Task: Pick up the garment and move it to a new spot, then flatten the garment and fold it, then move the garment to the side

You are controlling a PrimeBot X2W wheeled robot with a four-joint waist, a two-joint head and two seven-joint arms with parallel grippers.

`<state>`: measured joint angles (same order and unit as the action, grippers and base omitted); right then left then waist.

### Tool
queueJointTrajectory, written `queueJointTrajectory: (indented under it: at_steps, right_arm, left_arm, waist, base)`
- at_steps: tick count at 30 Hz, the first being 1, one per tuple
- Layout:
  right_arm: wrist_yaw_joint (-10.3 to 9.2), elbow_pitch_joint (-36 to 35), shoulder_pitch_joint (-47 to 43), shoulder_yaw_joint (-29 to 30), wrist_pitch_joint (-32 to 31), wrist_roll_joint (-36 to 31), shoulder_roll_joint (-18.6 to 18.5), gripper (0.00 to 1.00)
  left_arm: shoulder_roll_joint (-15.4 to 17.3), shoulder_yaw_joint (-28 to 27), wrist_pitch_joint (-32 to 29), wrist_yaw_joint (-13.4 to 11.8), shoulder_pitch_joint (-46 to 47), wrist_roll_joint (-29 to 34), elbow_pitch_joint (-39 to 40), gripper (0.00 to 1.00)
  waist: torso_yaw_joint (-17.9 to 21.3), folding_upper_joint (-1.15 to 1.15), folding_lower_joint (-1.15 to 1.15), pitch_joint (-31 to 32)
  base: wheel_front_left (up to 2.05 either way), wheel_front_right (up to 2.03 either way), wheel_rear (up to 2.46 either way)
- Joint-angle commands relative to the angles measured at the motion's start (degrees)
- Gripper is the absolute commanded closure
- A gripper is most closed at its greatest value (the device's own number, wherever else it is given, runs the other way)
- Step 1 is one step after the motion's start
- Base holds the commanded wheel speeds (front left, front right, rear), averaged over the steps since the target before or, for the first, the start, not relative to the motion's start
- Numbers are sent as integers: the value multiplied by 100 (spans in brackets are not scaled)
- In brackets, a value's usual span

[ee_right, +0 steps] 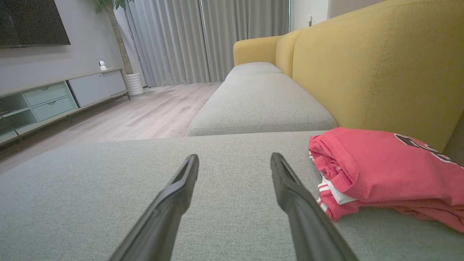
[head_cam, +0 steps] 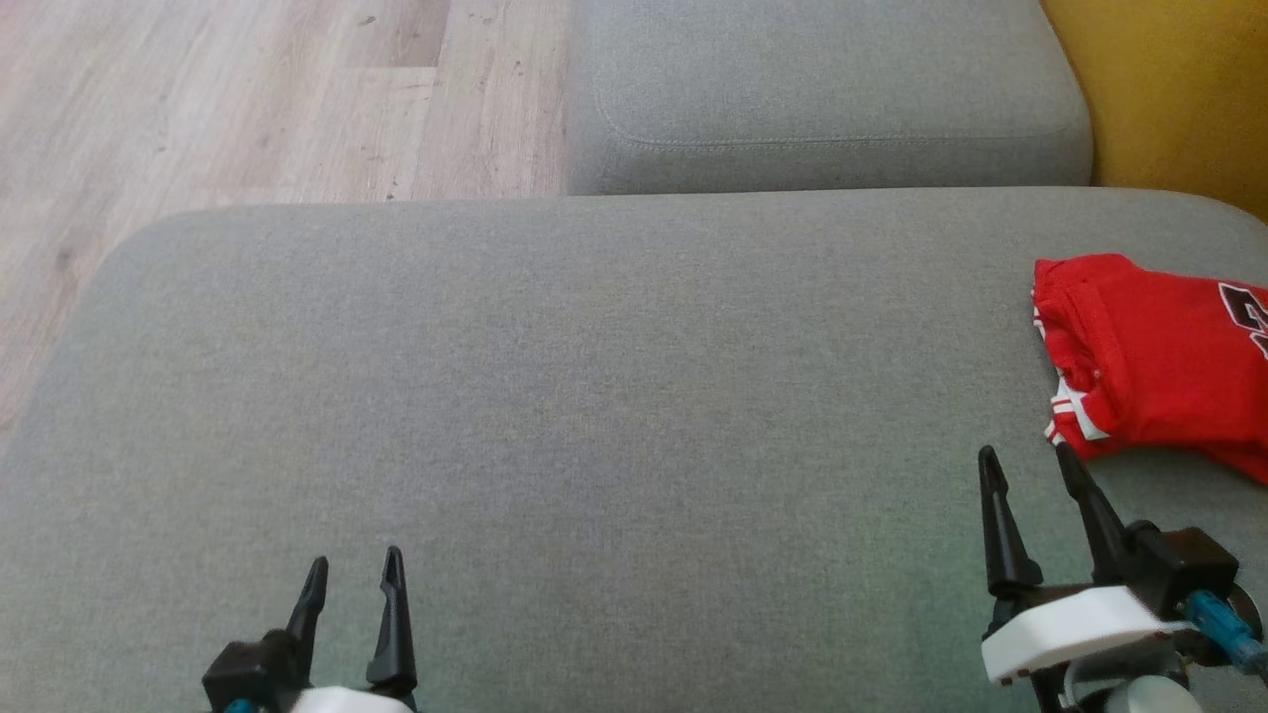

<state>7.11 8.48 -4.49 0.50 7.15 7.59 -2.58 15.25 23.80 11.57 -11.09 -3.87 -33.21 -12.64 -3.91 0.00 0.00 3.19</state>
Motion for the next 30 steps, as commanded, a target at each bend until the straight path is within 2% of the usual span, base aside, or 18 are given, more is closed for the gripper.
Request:
queueJointTrajectory:
  at_steps: [1,8,9,13,30]
  right_arm:
    - [37,-231,128,-154,43,28,-31,0]
    - [37,-205,143,-210,27,43,-31,0]
    - [-1,13,1,-53,0,10,1,100]
    - [-1,339,-84,-50,-16,65,5,100]
    - [4,369,73,23,-188,1233,-13,100]
  left_arm:
    - [79,-191,-5,-18,258,59,174,0]
    - [94,-174,16,-87,277,111,226,0]
    - [-6,18,-23,-55,-1,71,20,100]
    - [-94,30,-35,-39,-70,31,-238,100]
    - [-239,-375,-267,220,79,-795,-235,100]
  waist:
    - [-2,0,0,-2]
    - [6,0,0,-18]
    - [6,0,0,-17]
    - [10,0,0,-21]
    - [63,0,0,-64]
  base:
    - [0,0,0]
    - [0,0,0]
    - [0,0,0]
    - [0,0,0]
    - [0,0,0]
